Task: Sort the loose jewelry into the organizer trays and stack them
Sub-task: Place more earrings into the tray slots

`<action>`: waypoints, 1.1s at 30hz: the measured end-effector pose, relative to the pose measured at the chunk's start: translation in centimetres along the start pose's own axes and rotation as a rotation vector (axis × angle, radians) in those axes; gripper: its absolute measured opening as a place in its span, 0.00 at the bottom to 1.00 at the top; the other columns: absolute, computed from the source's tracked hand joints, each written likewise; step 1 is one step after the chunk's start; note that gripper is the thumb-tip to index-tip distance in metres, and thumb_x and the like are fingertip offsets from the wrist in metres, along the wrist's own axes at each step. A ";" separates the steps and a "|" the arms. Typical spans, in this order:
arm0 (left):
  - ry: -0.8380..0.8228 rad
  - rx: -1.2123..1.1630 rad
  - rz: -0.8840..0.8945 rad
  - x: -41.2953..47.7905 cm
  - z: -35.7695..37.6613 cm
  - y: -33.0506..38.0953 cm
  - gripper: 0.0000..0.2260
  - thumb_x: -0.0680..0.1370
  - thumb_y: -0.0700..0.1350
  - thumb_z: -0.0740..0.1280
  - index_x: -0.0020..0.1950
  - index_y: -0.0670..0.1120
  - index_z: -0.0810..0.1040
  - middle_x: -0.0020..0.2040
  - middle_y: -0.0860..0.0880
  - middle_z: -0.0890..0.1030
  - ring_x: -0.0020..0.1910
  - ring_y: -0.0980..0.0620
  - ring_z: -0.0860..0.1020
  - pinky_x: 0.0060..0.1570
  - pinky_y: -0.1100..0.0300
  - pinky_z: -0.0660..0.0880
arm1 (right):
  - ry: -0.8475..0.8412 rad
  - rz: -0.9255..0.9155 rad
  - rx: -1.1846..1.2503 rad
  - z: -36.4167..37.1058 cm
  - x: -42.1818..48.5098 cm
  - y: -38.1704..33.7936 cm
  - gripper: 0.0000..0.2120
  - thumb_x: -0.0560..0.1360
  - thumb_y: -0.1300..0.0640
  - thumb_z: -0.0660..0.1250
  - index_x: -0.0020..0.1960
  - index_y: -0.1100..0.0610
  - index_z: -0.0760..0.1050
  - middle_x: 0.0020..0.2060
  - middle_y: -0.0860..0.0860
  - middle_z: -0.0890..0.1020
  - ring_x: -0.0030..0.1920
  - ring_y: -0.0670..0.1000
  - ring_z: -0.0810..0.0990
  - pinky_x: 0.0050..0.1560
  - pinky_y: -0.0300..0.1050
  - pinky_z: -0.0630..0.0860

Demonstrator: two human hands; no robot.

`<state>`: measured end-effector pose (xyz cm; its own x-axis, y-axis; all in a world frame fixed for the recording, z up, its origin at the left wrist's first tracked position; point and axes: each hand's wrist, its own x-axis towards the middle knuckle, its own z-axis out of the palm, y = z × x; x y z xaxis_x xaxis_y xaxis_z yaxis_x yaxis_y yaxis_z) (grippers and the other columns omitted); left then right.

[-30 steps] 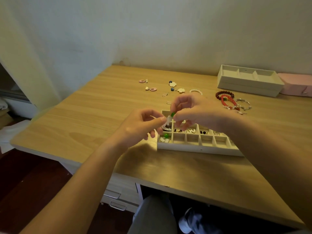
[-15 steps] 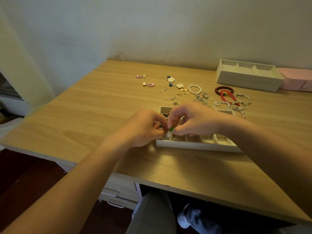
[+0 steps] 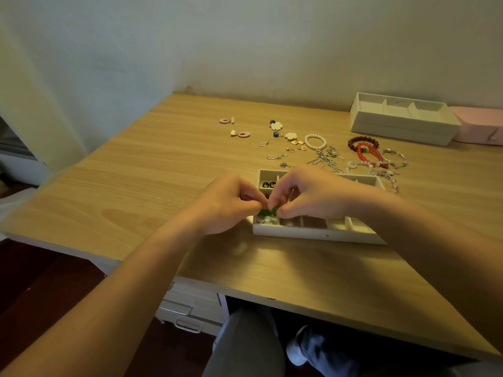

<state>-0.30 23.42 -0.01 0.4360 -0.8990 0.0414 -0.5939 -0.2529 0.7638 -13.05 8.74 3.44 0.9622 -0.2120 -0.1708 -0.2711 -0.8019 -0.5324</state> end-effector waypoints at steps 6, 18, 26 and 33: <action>-0.013 -0.060 -0.002 -0.3 -0.2 -0.2 0.12 0.75 0.36 0.70 0.44 0.53 0.87 0.39 0.53 0.85 0.38 0.62 0.77 0.43 0.63 0.72 | 0.010 0.023 -0.047 0.2 0.1 -0.4 0.06 0.75 0.54 0.74 0.50 0.45 0.86 0.43 0.48 0.84 0.39 0.45 0.76 0.35 0.32 0.69; 0.038 -0.014 -0.023 -1.0 0.3 -0.1 0.08 0.75 0.42 0.72 0.45 0.56 0.86 0.32 0.54 0.81 0.31 0.62 0.73 0.32 0.66 0.67 | 0.232 0.076 -0.142 2.8 -1.0 -1.5 0.09 0.76 0.58 0.69 0.48 0.50 0.88 0.36 0.45 0.82 0.39 0.47 0.77 0.36 0.38 0.68; 0.143 -0.005 -0.097 -0.5 1.7 -0.4 0.05 0.70 0.46 0.78 0.40 0.52 0.83 0.31 0.53 0.79 0.28 0.60 0.73 0.31 0.61 0.67 | 0.342 0.150 -0.018 3.4 -1.4 -1.7 0.08 0.73 0.57 0.72 0.48 0.48 0.88 0.37 0.47 0.85 0.40 0.45 0.80 0.38 0.40 0.74; 0.037 -0.012 -0.190 0.1 0.8 0.5 0.09 0.68 0.42 0.79 0.36 0.49 0.80 0.30 0.52 0.78 0.26 0.58 0.71 0.29 0.64 0.66 | 0.363 0.198 0.091 3.1 -0.9 -1.3 0.05 0.67 0.60 0.75 0.40 0.51 0.84 0.32 0.46 0.84 0.37 0.45 0.82 0.39 0.43 0.79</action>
<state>-1.11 22.88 -0.13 0.5645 -0.8215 -0.0810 -0.4905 -0.4127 0.7676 -13.59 11.73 1.74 0.8327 -0.5535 0.0175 -0.4372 -0.6765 -0.5926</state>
